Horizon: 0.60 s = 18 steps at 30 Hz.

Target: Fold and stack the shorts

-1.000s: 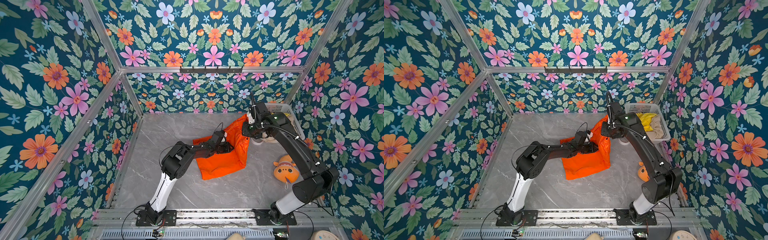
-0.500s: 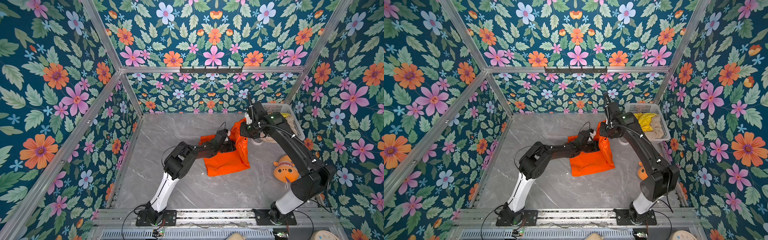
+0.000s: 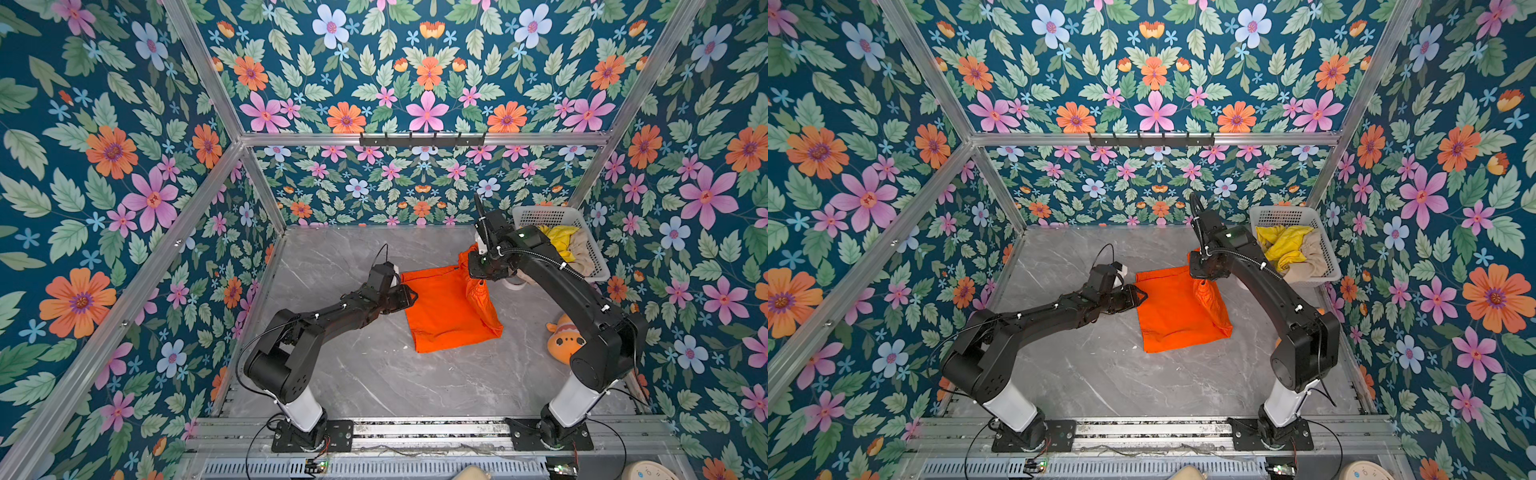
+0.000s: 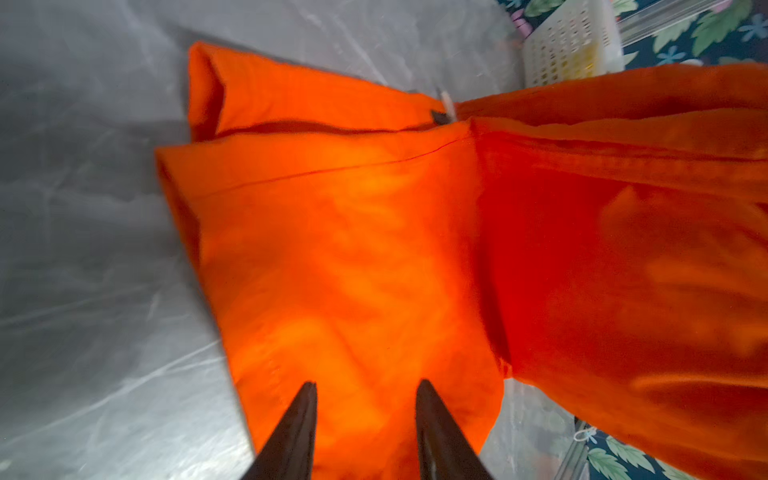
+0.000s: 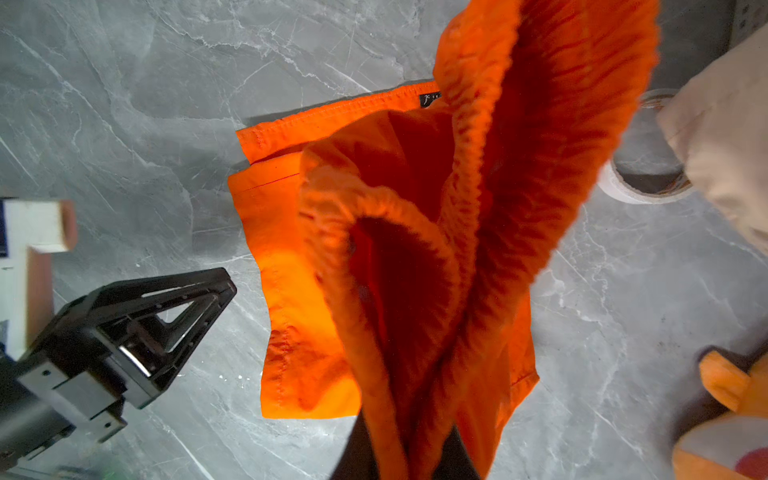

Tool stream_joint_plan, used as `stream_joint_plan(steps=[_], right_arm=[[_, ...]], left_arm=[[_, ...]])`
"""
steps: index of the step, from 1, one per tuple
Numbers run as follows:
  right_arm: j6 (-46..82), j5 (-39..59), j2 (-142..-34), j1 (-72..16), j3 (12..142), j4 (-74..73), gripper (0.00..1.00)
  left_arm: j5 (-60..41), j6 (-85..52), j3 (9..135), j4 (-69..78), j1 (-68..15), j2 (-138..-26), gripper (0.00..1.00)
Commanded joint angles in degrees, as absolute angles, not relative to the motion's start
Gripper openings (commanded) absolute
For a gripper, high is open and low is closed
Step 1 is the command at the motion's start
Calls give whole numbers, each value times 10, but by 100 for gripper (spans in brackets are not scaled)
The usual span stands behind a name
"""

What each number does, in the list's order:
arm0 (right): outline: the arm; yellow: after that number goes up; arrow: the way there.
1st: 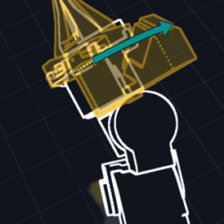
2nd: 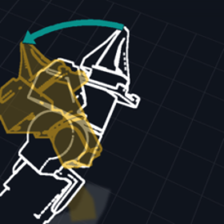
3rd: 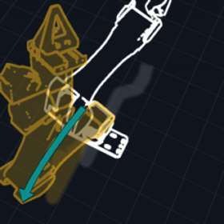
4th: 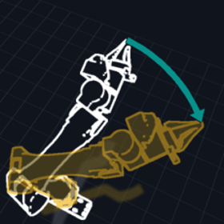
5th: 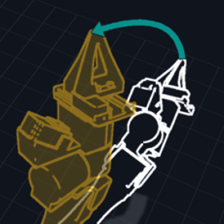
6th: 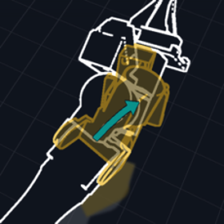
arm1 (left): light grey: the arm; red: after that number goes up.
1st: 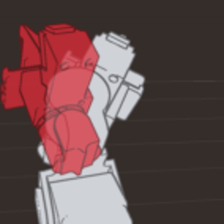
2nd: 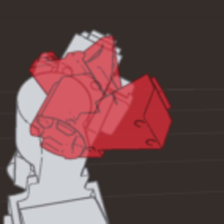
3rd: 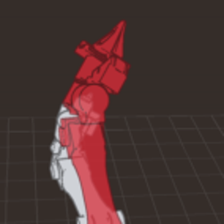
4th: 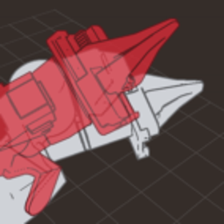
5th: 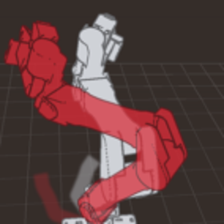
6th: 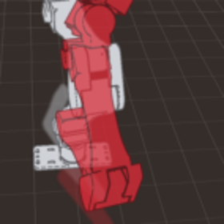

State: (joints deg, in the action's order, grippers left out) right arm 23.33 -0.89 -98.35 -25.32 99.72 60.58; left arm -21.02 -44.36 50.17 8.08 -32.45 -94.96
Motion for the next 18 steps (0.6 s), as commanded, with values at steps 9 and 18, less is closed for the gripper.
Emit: stream_joint_plan(steps=[9, 18], right_arm=[[225, -29, -1003, -291, 1010, 604, 8], [218, -52, -1041, -337, 1023, 611, 8]], left_arm=[[-214, -434, 462, 80, -322, -974, 39], [-204, -430, 450, 105, -323, -1024, 27]])
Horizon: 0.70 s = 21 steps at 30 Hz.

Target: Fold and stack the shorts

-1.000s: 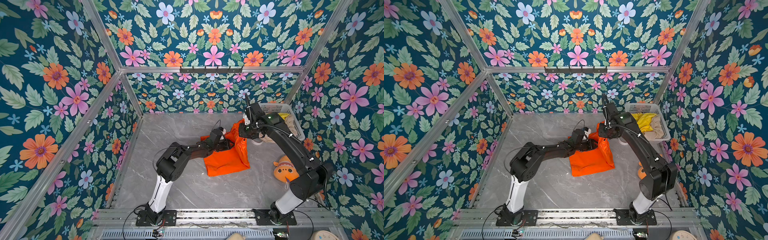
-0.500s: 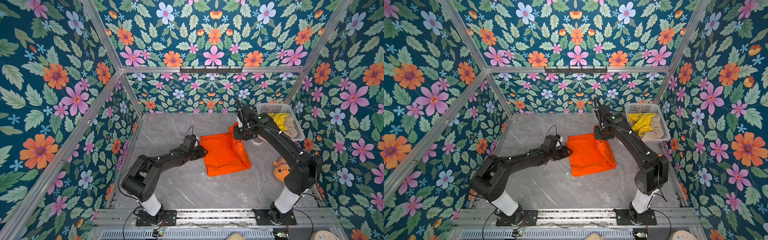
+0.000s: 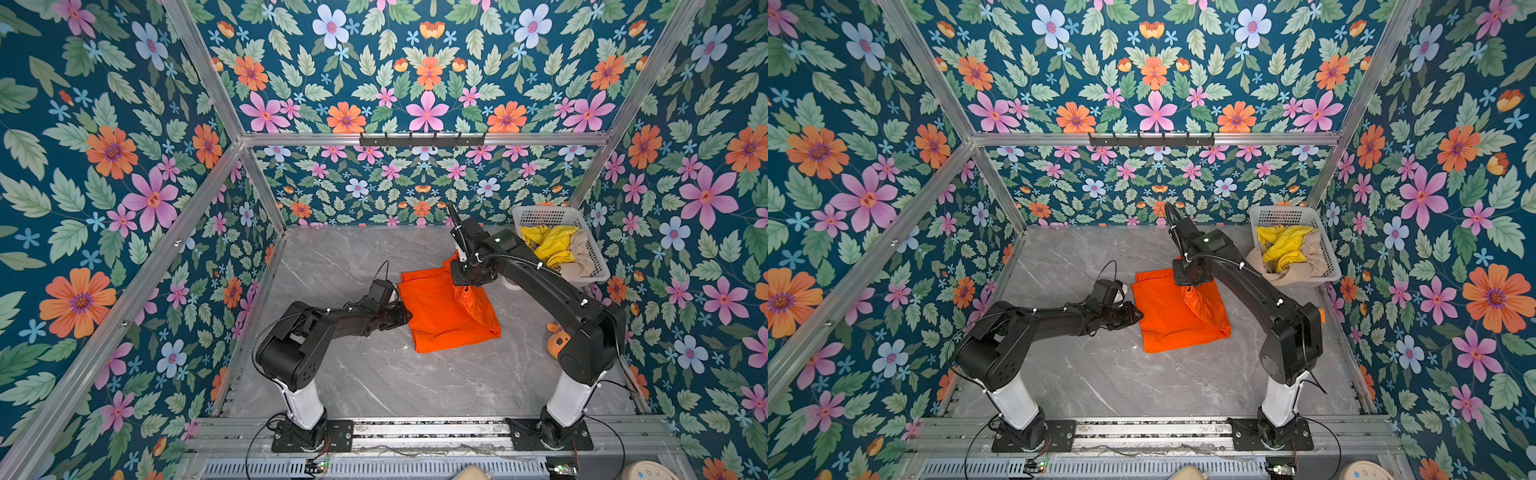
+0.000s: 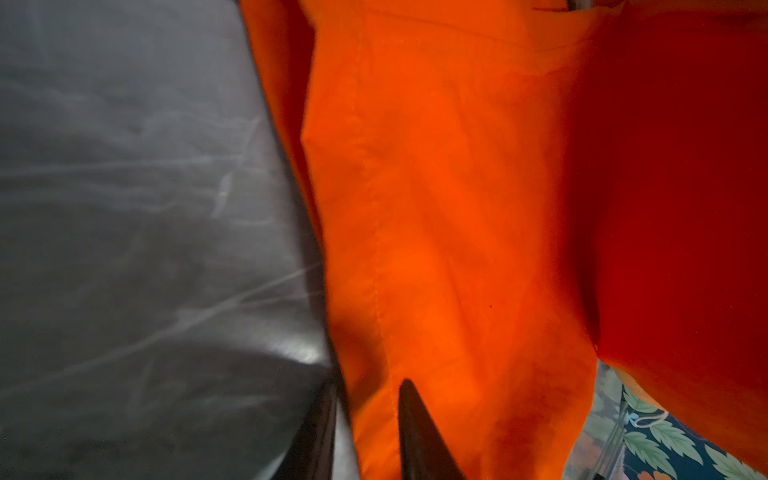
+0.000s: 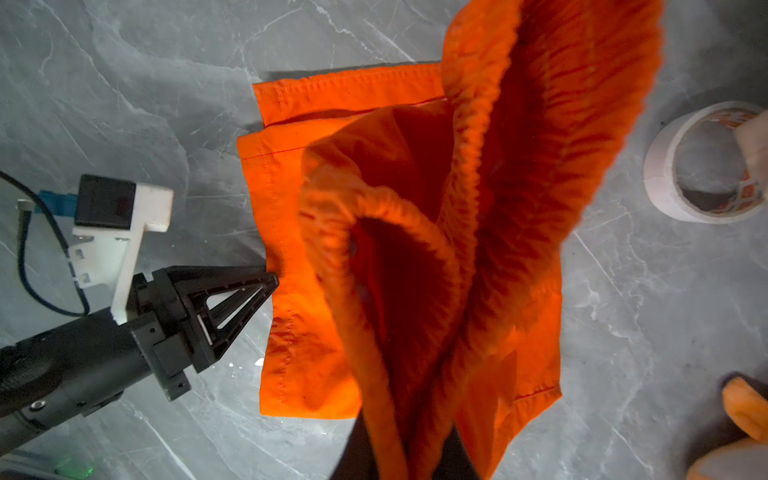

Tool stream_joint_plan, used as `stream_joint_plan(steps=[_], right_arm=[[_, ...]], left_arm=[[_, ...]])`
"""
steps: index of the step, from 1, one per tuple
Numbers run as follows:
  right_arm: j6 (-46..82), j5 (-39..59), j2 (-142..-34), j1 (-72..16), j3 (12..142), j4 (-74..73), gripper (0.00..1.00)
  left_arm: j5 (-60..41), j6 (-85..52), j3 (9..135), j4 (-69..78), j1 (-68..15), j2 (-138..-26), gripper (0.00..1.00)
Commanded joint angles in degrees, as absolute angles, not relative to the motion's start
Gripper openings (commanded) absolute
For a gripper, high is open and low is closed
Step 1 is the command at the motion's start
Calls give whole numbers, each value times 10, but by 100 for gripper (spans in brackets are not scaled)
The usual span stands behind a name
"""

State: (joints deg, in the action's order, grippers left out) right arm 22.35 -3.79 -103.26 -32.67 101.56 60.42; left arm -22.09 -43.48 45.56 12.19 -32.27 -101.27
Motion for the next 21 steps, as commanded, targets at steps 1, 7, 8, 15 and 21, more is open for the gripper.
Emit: stream_joint_plan(steps=[1, 7, 8, 15, 21], right_arm=[[215, -55, -1047, -344, 1026, 609, 8], [212, -55, -1096, -379, 1046, 609, 8], [212, -51, -1104, -385, 1048, 606, 8], [222, -8, -1145, -410, 1052, 578, 9], [240, 44, -1164, -411, 1028, 539, 14]], left_arm=[[-203, -431, 447, 108, -322, -1026, 25], [-201, -436, 438, 118, -322, -1027, 20], [-200, -436, 437, 118, -323, -1027, 20], [-199, -433, 438, 116, -323, -1030, 19], [-196, -429, 445, 111, -322, -1033, 20]])
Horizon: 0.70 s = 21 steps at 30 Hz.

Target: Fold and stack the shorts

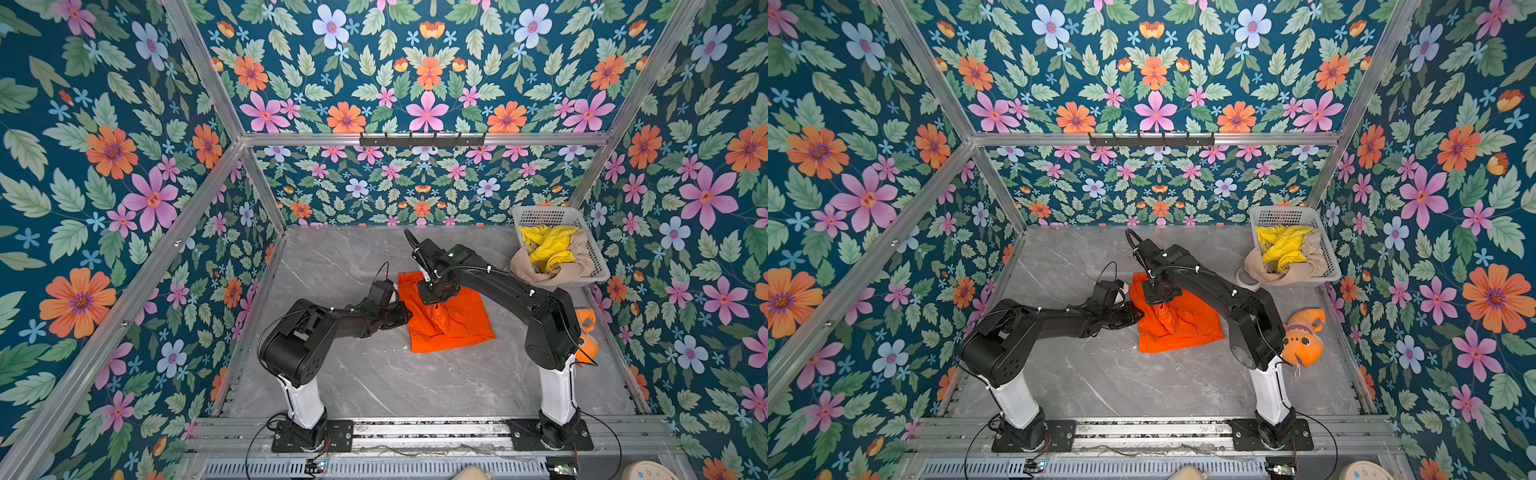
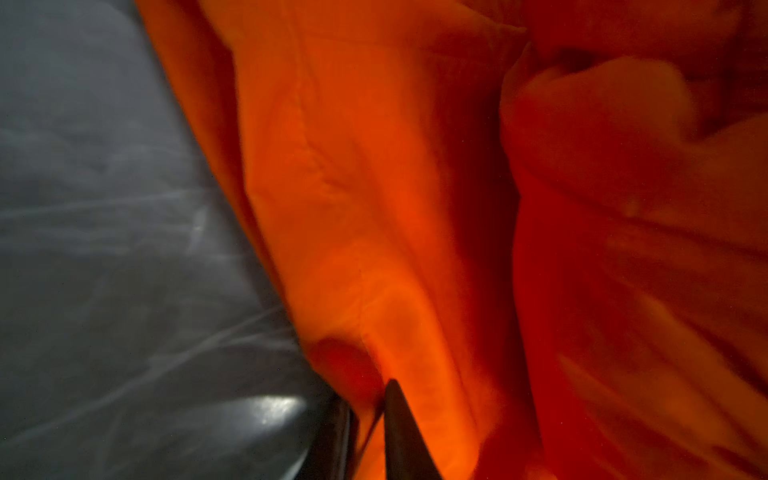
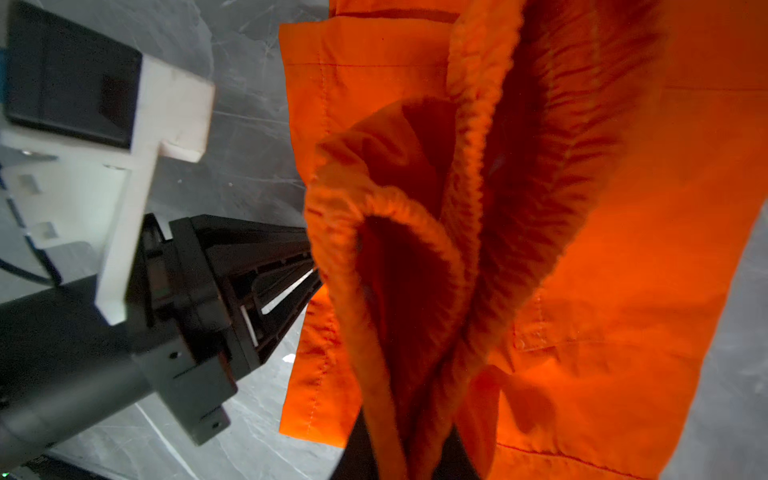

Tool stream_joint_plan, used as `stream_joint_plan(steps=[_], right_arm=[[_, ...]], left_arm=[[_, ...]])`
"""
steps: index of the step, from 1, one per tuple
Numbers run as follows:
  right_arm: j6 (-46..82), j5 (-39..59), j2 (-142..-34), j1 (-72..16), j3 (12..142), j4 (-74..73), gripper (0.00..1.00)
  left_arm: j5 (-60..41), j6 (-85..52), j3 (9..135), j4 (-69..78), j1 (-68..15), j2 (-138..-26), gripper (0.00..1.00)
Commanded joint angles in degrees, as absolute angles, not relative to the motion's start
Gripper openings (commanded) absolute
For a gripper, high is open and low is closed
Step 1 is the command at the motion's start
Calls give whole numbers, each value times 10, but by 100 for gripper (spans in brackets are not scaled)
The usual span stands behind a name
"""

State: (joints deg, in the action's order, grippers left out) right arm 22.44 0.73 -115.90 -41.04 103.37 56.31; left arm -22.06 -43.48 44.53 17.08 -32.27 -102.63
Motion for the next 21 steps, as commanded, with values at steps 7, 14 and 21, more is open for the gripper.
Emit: stream_joint_plan(steps=[7, 14, 21], right_arm=[[255, 115, -1161, -411, 984, 479, 34], [277, 172, -1092, -406, 950, 434, 52], [326, 173, -961, -338, 811, 357, 52]], left_arm=[[-179, -426, 447, 82, -322, -1008, 24], [-116, -410, 430, -19, -296, -867, 42], [-159, -399, 441, -25, -299, -765, 47]])
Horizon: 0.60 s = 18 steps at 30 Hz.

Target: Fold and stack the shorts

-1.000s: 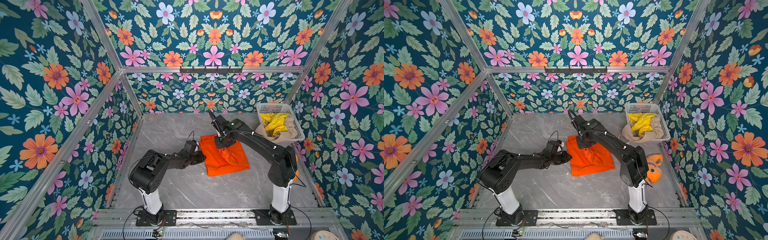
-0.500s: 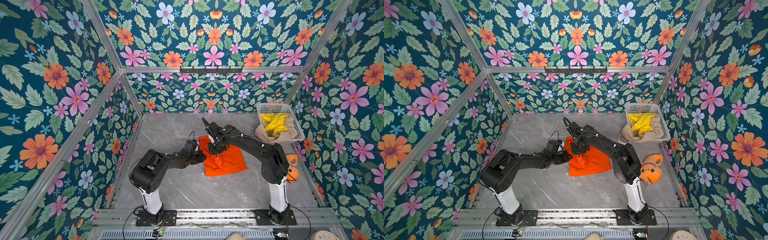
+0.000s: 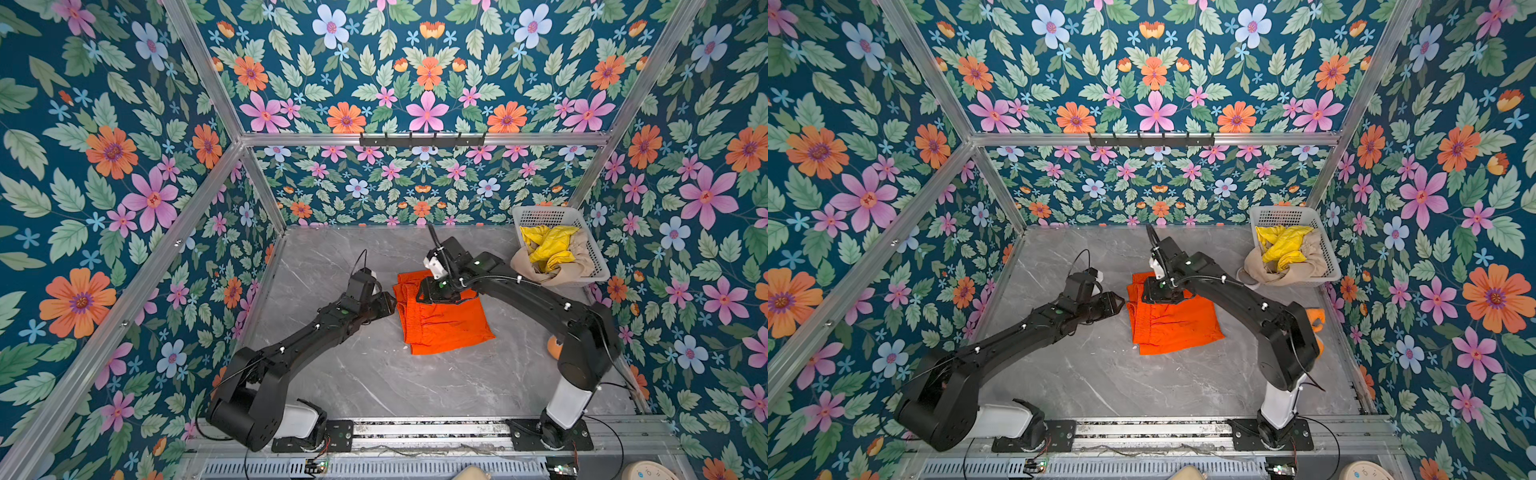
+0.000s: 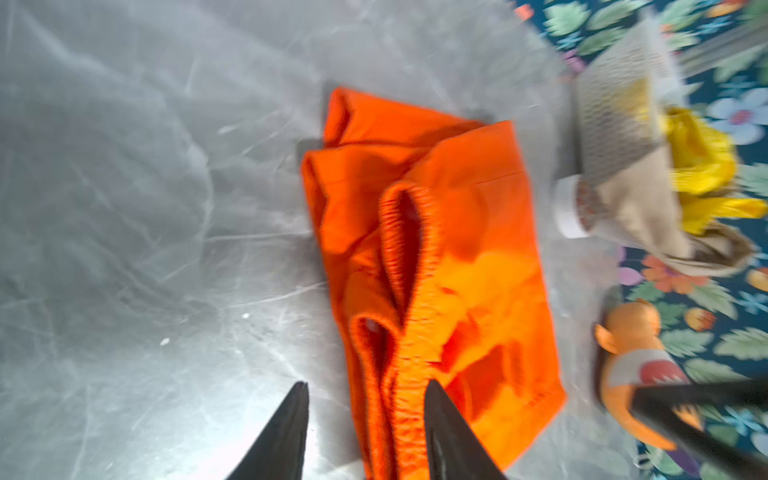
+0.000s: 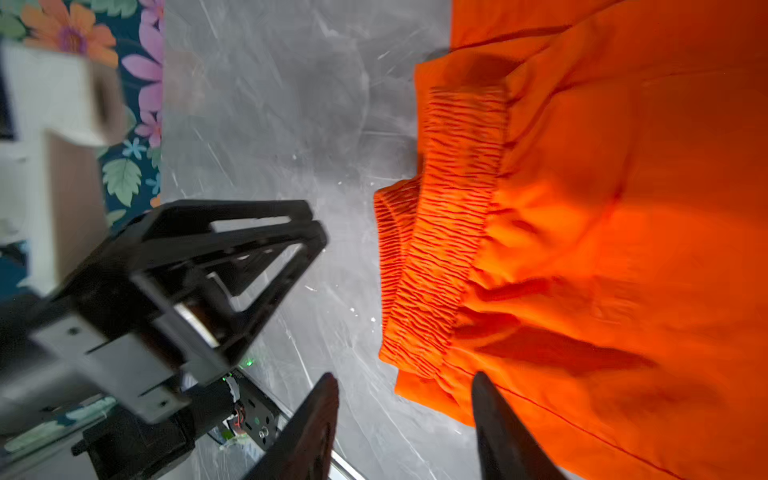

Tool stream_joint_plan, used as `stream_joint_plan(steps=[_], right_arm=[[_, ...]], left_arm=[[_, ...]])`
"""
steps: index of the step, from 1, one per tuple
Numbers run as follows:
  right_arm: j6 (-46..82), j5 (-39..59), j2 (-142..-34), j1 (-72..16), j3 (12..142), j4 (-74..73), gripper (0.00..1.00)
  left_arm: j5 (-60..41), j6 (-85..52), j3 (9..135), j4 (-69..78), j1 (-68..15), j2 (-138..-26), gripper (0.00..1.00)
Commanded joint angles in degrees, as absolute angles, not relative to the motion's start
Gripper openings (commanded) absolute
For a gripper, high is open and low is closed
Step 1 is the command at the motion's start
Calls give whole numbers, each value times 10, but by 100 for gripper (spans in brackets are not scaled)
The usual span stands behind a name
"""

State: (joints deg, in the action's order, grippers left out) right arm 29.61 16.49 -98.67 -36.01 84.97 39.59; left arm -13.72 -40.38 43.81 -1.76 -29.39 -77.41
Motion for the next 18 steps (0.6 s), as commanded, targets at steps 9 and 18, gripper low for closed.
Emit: stream_joint_plan(steps=[9, 18], right_arm=[[339, 180, -943, -284, 704, 314, 49], [353, 186, -955, -258, 648, 287, 53]], left_arm=[[-184, -395, 509, 13, -370, -893, 43], [-160, -390, 493, 29, -359, -996, 39]])
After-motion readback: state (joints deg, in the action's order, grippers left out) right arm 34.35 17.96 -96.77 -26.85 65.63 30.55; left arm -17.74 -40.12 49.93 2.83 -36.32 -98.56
